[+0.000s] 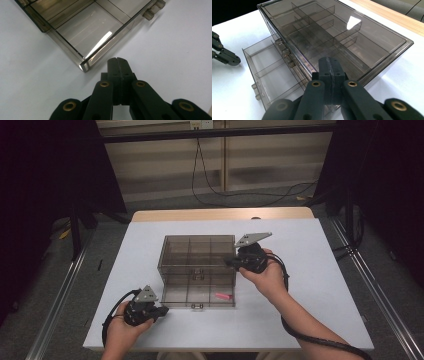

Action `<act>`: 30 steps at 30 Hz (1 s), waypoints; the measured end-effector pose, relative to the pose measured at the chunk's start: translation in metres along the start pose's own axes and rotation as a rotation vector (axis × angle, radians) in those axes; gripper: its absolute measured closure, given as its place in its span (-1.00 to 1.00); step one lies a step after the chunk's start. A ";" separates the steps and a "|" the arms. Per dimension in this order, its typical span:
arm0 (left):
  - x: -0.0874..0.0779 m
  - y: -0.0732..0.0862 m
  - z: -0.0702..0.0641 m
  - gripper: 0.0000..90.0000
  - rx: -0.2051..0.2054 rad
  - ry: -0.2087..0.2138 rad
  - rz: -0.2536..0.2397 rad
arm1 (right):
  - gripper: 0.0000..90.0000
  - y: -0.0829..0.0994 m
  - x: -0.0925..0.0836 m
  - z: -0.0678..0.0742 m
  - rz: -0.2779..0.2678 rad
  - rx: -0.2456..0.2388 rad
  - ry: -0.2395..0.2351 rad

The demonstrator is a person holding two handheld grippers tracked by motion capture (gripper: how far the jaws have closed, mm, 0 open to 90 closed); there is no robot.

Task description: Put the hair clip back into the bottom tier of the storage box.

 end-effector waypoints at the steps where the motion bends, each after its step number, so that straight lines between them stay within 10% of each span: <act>1: 0.000 -0.001 0.000 1.00 -0.001 -0.002 0.002 | 1.00 0.000 0.000 0.000 0.001 -0.002 0.001; 30: 0.022 -0.022 -0.017 1.00 0.011 0.020 0.001 | 1.00 0.000 0.000 0.001 0.006 0.006 0.015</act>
Point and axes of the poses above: each handheld gripper's, and its own axes: x roughly forward along the jaws, y roughly out of its underside, z roughly to its left, the point moved 4 cm from there along x, roughly forward along the jaws, and after that the axes turned 1 degree about x, right-handed, at the moved point
